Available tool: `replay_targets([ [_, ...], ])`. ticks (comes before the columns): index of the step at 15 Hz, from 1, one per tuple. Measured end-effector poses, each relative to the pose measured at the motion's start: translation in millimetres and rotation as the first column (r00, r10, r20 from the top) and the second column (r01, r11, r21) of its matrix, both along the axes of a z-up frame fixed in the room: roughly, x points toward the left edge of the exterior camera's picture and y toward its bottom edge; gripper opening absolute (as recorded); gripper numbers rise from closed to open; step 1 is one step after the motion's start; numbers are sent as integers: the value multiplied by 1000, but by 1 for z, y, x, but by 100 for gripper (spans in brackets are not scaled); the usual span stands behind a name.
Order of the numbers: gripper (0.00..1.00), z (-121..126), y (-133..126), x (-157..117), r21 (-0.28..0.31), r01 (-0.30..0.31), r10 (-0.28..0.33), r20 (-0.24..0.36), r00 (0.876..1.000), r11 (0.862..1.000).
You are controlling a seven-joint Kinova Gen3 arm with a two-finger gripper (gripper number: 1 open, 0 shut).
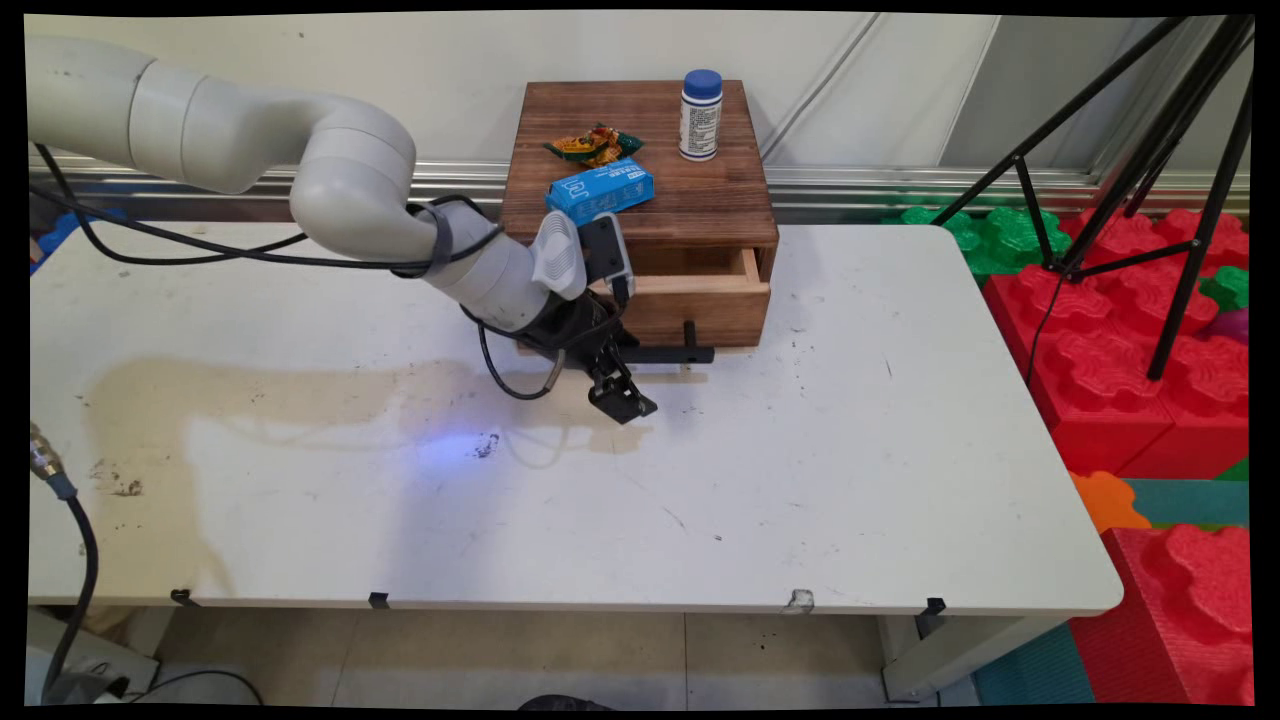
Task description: Open the drawer
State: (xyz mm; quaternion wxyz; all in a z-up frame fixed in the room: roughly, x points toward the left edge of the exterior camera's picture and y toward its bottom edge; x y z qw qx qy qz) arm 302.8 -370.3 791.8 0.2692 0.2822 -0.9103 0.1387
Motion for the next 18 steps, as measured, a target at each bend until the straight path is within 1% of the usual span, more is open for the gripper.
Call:
replay_targets([
  [18,100,8,57,-32,95,11,-8,-35,999,995],
])
